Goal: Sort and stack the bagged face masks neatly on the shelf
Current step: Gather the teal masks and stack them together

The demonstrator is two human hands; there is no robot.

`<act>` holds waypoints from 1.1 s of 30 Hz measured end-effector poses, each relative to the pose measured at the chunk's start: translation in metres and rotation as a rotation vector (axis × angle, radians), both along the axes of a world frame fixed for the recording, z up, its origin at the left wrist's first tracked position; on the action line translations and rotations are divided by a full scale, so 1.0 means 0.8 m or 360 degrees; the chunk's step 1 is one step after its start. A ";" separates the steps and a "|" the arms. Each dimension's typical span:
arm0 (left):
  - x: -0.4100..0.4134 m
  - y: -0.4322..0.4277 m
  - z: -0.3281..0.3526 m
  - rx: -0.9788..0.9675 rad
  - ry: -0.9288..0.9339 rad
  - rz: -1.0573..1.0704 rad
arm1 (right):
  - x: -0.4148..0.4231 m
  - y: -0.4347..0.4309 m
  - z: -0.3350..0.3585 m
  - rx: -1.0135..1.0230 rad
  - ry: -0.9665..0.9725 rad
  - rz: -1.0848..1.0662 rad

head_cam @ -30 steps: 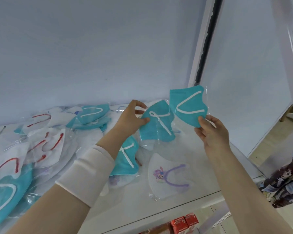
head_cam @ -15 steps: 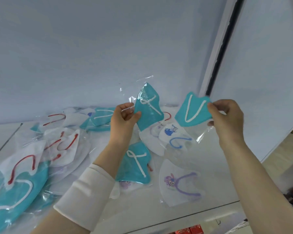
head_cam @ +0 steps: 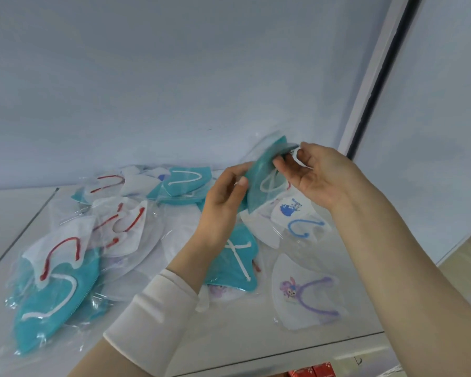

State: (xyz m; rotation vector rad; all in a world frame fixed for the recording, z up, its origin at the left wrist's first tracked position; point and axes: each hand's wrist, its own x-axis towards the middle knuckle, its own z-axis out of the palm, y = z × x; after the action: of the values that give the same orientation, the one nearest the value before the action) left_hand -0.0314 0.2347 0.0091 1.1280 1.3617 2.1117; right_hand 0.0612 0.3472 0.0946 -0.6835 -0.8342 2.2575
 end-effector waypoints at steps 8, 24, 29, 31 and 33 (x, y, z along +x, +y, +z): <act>-0.004 -0.019 0.016 -0.0045 -0.0146 0.0255 | -0.022 -0.026 0.008 -0.0035 0.0040 0.0103; -0.022 -0.087 0.009 -0.0208 -0.0380 0.0518 | -0.041 -0.093 -0.089 0.1364 -0.0647 0.0263; -0.049 -0.121 0.011 -0.0237 -0.0526 0.0642 | -0.058 -0.077 -0.082 0.1096 -0.0479 0.0447; -0.071 -0.141 0.016 -0.0193 -0.0546 0.0779 | -0.066 -0.055 -0.076 0.0976 -0.0464 0.0299; -0.094 -0.163 0.021 -0.0188 -0.0507 0.0934 | -0.078 -0.031 -0.078 0.1092 -0.0629 0.0167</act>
State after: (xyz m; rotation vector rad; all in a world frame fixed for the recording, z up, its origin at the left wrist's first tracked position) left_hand -0.1064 0.1040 0.0262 0.3343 1.7716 2.4148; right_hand -0.0011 0.3223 0.0319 -0.7607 -1.7543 1.7488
